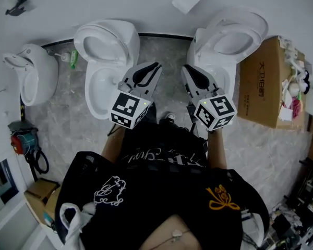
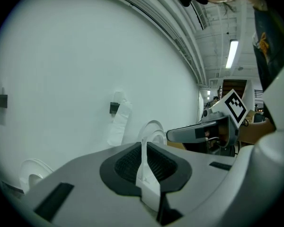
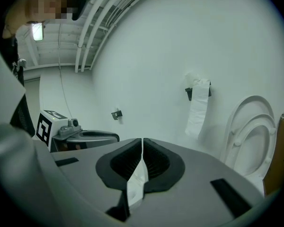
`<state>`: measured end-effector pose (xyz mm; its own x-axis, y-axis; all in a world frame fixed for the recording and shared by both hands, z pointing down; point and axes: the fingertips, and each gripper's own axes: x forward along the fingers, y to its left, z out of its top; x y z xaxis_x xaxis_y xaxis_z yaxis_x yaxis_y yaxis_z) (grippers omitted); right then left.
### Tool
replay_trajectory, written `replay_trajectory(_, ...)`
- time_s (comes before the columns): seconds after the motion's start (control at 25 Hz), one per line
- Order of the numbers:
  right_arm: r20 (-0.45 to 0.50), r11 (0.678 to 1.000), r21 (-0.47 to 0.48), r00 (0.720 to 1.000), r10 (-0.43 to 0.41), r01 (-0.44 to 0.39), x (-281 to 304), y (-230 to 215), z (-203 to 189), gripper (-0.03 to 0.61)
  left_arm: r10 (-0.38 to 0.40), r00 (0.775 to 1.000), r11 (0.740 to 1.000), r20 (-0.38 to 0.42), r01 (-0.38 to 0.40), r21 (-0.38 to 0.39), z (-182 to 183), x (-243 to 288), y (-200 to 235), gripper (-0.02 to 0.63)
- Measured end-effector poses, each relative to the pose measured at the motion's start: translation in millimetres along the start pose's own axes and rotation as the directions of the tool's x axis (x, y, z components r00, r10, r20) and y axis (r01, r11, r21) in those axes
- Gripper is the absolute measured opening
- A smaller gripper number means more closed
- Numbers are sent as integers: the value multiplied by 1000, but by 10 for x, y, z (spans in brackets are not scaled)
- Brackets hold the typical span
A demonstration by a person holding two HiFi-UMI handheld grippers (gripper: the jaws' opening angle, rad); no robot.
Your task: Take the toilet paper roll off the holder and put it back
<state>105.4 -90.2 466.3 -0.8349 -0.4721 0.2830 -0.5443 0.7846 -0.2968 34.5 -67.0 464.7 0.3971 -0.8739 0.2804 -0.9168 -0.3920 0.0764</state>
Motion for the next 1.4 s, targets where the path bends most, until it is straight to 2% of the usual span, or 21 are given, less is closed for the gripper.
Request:
replay_trajectory(0.32, 13, 998, -15, 998, 59, -59, -547, 159, -180, 15, 49, 999, 999, 21, -49, 5, -20, -269, -601, 48)
replay_trajectory(0.64, 17, 991, -3, 991, 132, -132, -888, 373, -290, 14, 82, 995, 996, 47, -84, 28, 11, -541, -988, 48)
replay_trajectory(1.12, 37, 987, -29, 987, 159, -158, -1186, 567, -287, 14, 66, 996, 997, 54, -69, 46, -11, -728, -1379, 48)
replay_trajectory(1.4, 29, 988, -42, 988, 150, -148, -1296, 535, -335, 14, 57, 997, 997, 54, -60, 48, -49, -751, -1522, 48)
